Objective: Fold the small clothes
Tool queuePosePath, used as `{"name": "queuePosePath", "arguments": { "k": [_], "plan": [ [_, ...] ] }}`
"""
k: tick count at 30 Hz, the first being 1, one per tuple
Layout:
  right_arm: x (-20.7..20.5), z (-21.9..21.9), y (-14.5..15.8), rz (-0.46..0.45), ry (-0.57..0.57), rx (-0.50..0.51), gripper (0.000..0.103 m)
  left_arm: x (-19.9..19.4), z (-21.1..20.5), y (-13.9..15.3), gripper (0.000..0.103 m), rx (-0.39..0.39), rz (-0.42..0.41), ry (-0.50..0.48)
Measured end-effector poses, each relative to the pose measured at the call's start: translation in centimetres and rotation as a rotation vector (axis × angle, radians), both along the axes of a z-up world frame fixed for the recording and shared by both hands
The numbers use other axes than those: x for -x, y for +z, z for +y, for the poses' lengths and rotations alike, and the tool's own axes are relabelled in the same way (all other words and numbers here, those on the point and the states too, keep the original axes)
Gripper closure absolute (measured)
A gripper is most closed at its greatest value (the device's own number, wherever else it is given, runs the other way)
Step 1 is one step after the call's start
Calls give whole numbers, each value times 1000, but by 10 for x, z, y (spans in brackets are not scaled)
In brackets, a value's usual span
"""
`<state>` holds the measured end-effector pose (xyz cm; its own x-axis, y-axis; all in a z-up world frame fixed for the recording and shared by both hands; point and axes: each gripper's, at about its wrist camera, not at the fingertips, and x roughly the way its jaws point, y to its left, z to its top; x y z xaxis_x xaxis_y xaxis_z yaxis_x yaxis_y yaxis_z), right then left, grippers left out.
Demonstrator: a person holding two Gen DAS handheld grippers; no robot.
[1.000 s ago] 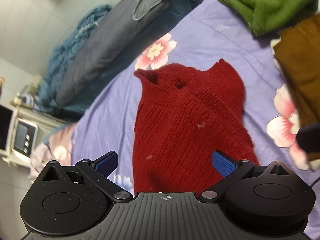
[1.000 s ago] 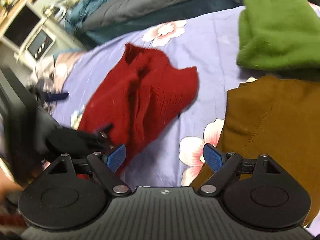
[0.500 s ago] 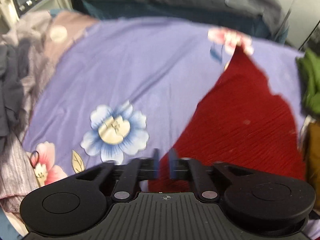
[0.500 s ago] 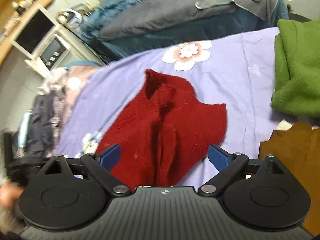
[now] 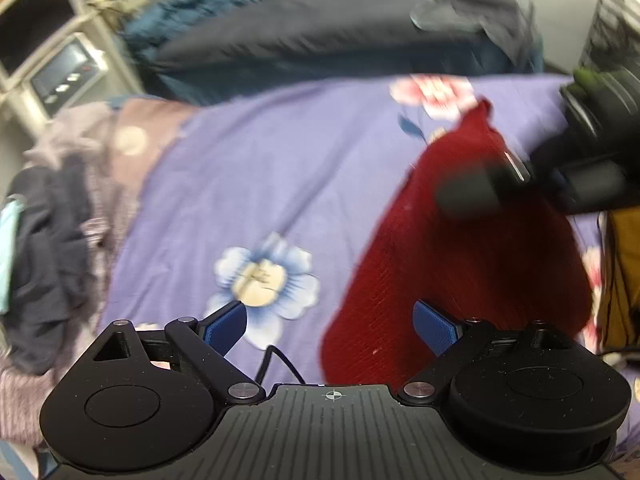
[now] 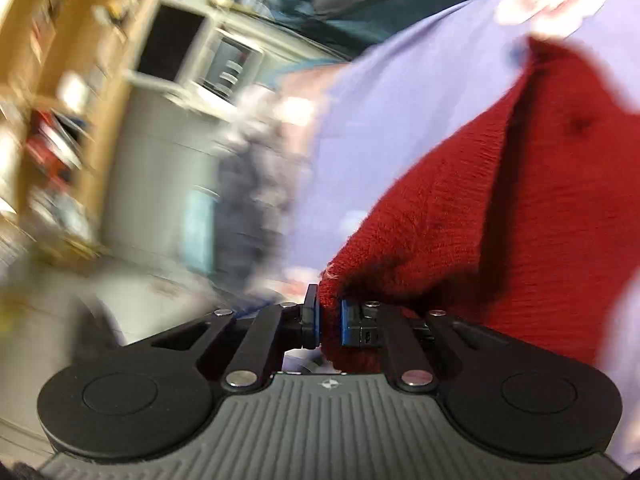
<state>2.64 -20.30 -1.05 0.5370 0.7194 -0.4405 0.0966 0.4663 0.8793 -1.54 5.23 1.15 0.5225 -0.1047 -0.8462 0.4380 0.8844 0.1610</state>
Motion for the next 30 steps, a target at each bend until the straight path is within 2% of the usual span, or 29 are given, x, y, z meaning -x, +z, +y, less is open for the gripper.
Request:
{"name": "queuePosePath", "arguments": {
  "k": [3, 4, 7, 9, 11, 13, 14, 15, 17, 18, 20, 22, 25, 28, 30],
  "plan": [
    [-47, 9, 4, 2, -66, -129, 91, 1, 25, 13, 0, 16, -56, 90],
    [-64, 19, 7, -23, -48, -129, 91, -1, 30, 12, 0, 16, -48, 104],
    [-101, 66, 23, -55, 89, 14, 91, -16, 40, 8, 0, 0, -43, 158],
    [-106, 87, 11, -18, 160, 2, 91, -24, 42, 8, 0, 16, -67, 162],
    [-102, 99, -12, 29, 217, -3, 90, -36, 41, -5, 0, 28, -30, 127],
    [-102, 99, -41, 151, 200, 25, 72, -49, 35, -24, 0, -3, 57, 106],
    [-100, 90, -49, 208, 142, 21, 55, -52, 30, -30, 0, -8, 76, 96],
    [-96, 76, -53, 221, 73, 4, 52, -53, 25, -34, 0, -12, 83, 77],
    [-87, 44, -47, 170, -19, -11, 48, -49, 15, -34, 0, -36, 59, 49],
    [-85, 28, -39, 139, -39, 13, 39, -46, 12, -32, 0, -47, 48, 46],
    [-81, 2, -25, 79, -66, 117, 26, -40, 9, -25, 0, -13, 34, 32],
    [-84, -23, -11, 39, -84, 297, 25, -39, 3, -26, 0, 18, 61, 11],
    [-96, -48, -11, 38, -103, 574, 25, -35, -14, -29, 0, 0, 70, -48],
    [-114, -51, -22, -9, 4, 765, 25, -23, -31, -37, 0, -62, 61, -145],
    [-127, -49, -32, -28, 92, 843, 25, -17, -35, -49, 0, -110, 71, -181]
  ]
}}
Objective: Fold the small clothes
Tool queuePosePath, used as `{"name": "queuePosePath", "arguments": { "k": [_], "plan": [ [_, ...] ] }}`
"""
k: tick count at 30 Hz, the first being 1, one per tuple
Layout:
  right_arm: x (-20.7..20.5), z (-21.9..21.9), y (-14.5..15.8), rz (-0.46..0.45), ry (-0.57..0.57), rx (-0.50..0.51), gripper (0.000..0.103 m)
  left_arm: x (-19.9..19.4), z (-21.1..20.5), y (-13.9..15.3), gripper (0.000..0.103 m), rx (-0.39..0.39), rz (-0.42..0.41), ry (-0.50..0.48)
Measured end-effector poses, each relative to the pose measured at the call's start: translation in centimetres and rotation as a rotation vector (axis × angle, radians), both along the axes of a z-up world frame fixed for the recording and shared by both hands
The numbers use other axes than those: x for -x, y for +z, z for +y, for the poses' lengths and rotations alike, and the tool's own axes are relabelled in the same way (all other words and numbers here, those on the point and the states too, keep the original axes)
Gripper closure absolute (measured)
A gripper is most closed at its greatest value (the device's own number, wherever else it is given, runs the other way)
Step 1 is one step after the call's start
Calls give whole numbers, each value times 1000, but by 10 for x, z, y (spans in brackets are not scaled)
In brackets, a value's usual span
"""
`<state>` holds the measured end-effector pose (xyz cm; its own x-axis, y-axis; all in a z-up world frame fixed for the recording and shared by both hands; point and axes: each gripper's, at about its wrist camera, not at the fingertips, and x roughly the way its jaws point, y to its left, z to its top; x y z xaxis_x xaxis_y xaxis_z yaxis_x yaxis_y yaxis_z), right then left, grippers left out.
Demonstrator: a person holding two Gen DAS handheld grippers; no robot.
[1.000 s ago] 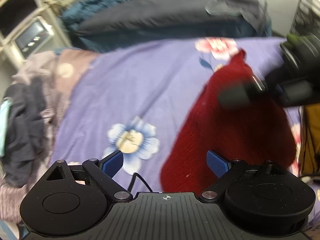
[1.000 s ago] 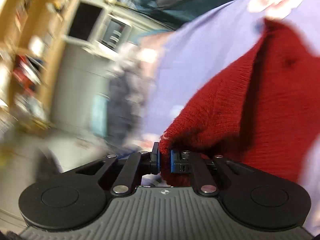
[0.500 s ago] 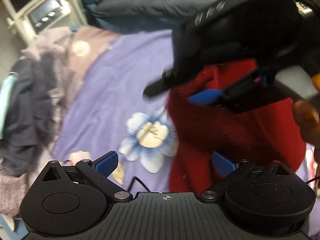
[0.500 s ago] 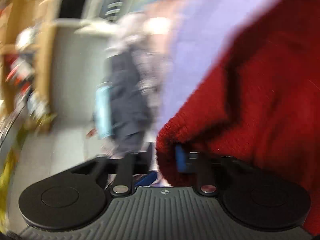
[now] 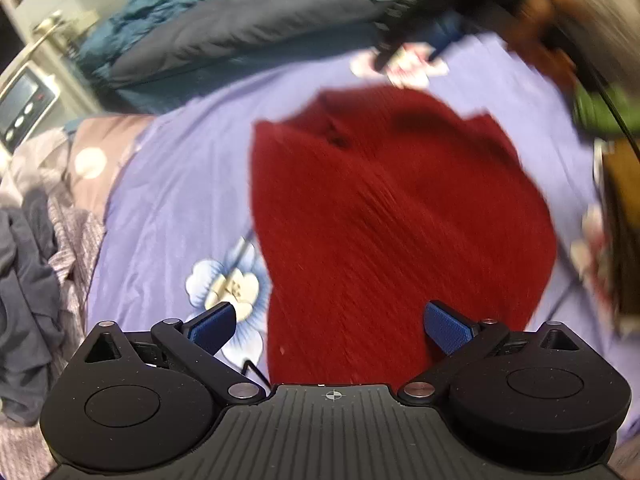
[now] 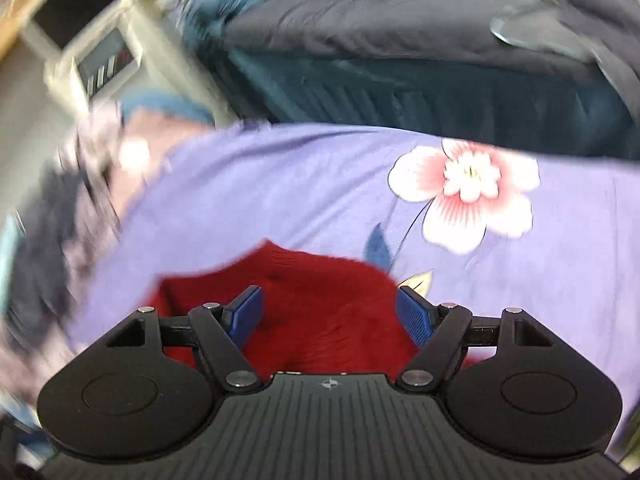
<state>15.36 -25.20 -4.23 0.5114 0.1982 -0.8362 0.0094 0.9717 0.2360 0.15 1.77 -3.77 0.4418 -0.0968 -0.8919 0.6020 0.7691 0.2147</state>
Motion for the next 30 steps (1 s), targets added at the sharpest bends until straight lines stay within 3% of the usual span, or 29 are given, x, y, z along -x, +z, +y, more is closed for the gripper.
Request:
{"name": "queuePosePath", "arguments": {
  "k": [4, 6, 7, 8, 9, 10, 11, 12, 13, 15, 16, 17, 19, 21, 26, 30],
  "plan": [
    [-46, 28, -33, 40, 157, 116, 15, -4, -3, -28, 0, -54, 32, -19],
    [-66, 29, -61, 109, 186, 168, 18, -12, -3, -31, 0, -35, 44, -18],
    [-72, 29, -73, 154, 199, 132, 21, -16, -2, -33, 0, -16, 47, -20],
    [-75, 30, -83, 208, 216, 70, 35, -20, 0, -36, 0, 4, 56, -21],
    [-74, 35, -90, 241, 229, 41, 37, -24, 2, -39, 0, 22, 83, -17],
    [-69, 43, -88, 208, 242, 72, 39, -30, 4, -41, 0, 49, 116, -5],
    [-63, 51, -85, 202, 247, 76, 66, -34, 7, -42, 0, 85, 132, 15],
    [-56, 54, -84, 204, 251, 26, 84, -38, 10, -41, 0, 114, 121, 36],
    [-47, 53, -80, 188, 208, -16, 84, -41, 13, -40, 0, 137, 113, 56],
    [-28, 40, -65, 132, 92, -102, 84, -52, 24, -36, 2, 194, 118, 112],
    [-19, 27, -58, 111, 13, -195, 85, -57, 32, -31, 17, 249, 128, 151],
    [-7, 11, -51, 93, -77, -309, 85, -64, 40, -26, 21, 303, 141, 191],
    [18, -17, -36, 49, -210, -511, 86, -77, 55, -14, 24, 384, 142, 265],
    [40, -33, -15, -11, -275, -629, 86, -91, 61, 5, 25, 450, 96, 304],
    [95, -47, 69, -229, -278, -859, 86, -104, 72, 82, 27, 625, -94, 288],
    [139, -49, 137, -427, -233, -949, 86, -87, 84, 149, 27, 758, -260, 249]
  ]
}}
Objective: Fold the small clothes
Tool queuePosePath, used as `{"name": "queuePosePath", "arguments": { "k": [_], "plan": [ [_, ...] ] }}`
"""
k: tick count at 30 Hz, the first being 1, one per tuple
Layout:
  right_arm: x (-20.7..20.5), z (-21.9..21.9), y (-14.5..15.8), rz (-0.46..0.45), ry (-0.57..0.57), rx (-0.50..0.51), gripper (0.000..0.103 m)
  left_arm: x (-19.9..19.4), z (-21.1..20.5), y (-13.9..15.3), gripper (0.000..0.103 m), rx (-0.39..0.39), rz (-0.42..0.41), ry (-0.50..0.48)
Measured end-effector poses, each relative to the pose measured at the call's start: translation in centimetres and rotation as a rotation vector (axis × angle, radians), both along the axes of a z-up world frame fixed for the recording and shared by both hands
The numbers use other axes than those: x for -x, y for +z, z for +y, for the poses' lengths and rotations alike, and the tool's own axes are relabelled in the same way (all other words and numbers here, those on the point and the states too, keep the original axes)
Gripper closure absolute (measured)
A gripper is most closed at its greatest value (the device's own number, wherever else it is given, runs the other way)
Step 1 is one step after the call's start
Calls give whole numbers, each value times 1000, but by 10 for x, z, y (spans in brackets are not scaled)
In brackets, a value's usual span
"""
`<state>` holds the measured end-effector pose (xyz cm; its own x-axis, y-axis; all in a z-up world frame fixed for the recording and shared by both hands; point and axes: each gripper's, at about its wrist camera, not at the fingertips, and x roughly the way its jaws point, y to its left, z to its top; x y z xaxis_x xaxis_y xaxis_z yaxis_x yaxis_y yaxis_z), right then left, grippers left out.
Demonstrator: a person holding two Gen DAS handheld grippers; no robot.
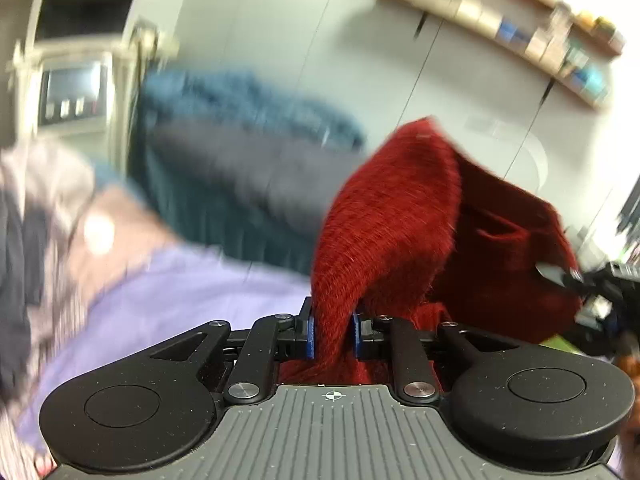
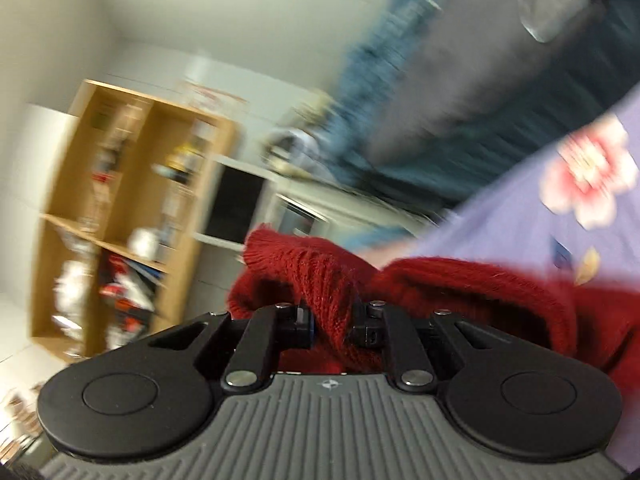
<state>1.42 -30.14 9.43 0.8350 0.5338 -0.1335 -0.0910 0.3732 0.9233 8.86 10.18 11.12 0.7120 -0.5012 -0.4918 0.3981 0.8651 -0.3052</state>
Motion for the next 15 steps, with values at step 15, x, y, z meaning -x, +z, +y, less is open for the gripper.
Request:
{"name": "queuePosePath", "arguments": {
  "k": [15],
  "plan": [
    [129, 2, 130, -399, 3, -100, 87, 117, 21, 120, 26, -20, -274, -132]
  ]
}}
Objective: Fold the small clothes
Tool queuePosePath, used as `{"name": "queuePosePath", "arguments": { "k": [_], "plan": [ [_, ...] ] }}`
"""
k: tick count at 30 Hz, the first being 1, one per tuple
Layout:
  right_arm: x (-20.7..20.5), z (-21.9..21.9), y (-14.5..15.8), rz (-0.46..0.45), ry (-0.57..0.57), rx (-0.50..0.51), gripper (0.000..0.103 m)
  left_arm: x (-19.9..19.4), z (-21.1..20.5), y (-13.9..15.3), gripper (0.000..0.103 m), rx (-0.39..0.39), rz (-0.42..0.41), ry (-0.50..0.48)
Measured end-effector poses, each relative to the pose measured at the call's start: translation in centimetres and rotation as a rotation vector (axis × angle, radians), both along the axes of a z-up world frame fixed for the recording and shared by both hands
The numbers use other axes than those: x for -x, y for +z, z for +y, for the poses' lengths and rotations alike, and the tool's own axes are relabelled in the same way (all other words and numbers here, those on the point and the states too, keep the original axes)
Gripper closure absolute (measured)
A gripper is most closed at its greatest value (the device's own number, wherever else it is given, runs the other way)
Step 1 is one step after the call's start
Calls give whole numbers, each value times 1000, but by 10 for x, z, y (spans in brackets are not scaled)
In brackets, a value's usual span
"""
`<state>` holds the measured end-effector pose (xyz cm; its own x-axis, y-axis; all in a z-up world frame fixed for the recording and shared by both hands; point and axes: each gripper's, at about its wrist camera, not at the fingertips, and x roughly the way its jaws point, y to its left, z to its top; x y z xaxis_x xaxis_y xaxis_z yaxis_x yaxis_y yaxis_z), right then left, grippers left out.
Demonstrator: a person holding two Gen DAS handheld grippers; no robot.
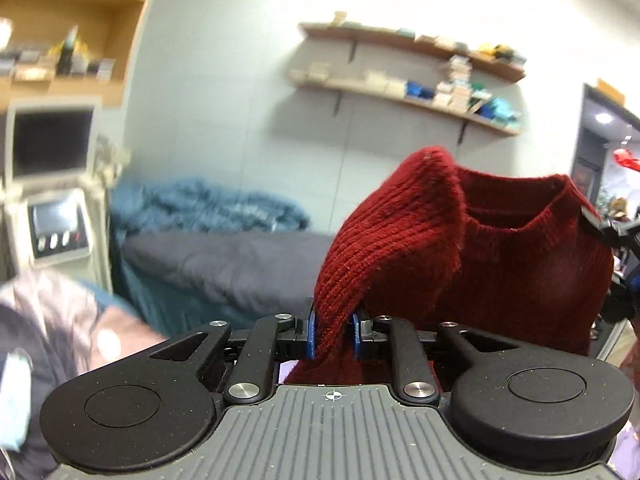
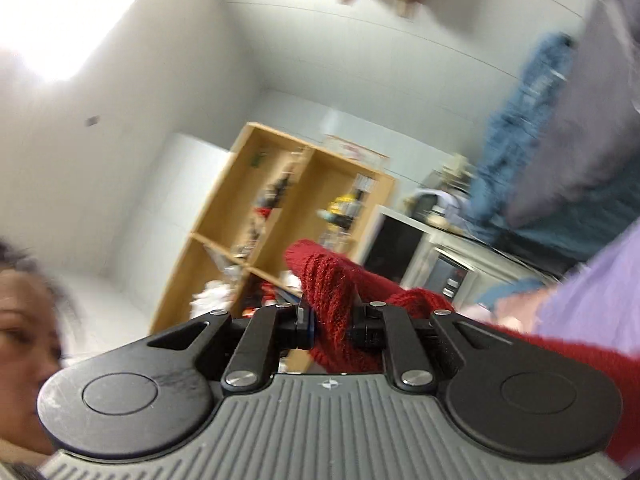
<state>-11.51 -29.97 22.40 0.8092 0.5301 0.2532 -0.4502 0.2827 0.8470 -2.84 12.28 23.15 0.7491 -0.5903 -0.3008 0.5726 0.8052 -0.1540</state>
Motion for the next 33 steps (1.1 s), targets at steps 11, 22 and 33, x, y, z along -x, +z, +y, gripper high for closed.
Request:
{"name": "queuePosePath", "arguments": {
  "k": [11, 22, 33],
  "plan": [
    [-156, -14, -59, 315, -208, 244, 79, -93, -51, -84, 16, -82, 170, 115],
    [-147, 56, -214, 771, -139, 737, 27, -101, -13, -220, 0, -401, 407, 288],
    [-29, 122, -270, 1002, 144, 991, 26, -7, -10, -323, 0, -496, 855, -2]
  ]
}}
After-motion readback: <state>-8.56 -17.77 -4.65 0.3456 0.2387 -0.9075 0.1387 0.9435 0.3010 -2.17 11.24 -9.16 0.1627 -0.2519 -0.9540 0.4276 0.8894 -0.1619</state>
